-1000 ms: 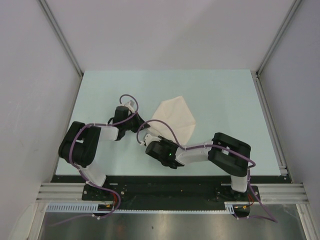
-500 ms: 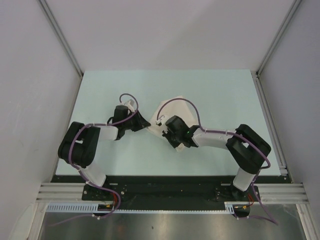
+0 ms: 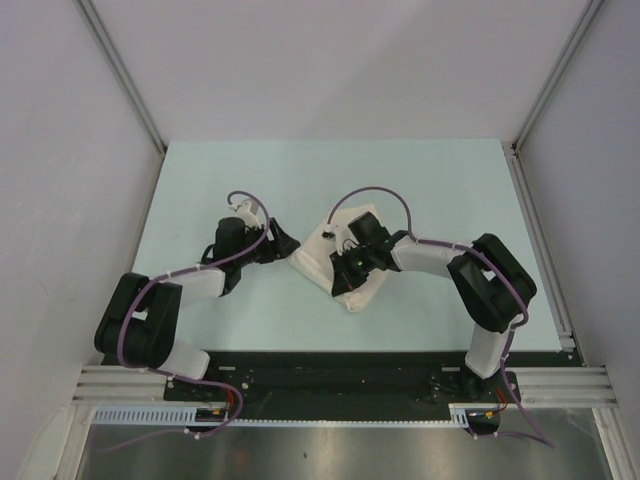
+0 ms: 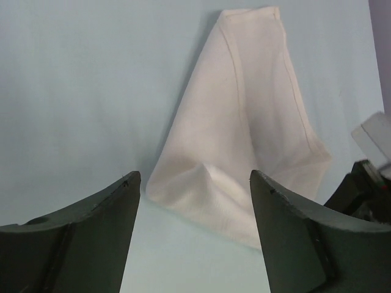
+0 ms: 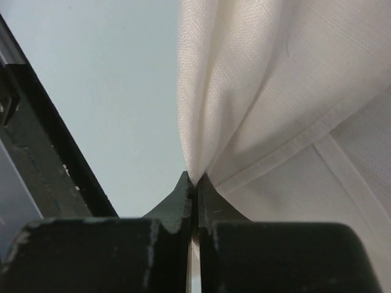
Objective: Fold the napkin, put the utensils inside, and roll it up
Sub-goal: Roll the napkin with the utensil
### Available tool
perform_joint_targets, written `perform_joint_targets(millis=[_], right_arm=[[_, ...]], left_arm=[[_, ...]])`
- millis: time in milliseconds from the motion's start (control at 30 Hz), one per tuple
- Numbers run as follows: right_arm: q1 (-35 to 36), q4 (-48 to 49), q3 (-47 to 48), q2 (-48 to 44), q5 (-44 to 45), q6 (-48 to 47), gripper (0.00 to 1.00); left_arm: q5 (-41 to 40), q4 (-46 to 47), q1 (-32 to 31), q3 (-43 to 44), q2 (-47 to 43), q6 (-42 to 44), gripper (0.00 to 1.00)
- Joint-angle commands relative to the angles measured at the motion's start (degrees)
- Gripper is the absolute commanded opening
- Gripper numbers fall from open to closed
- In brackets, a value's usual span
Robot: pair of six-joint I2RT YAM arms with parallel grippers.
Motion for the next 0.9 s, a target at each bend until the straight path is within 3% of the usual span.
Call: perform_joint_targets(millis=[0,533,867], right_arm=[[-2.88,-1.25,2.72,2.79,-9.77,2.24,0.0],[-7.55,0.51,2.28,9.21,-12.85,3.92,0.0],[-9.22,0.52,2.63,11.06,-14.34,5.24,0.0]], left_arm=[[3.18,7.31,0.52,-4.21,-2.27,3.5,0.77],[6.7,6.88,0.52,0.18,6.34,7.37,0.75],[8.9,8.46,0.43,2.11,11.09,7.72,0.64]])
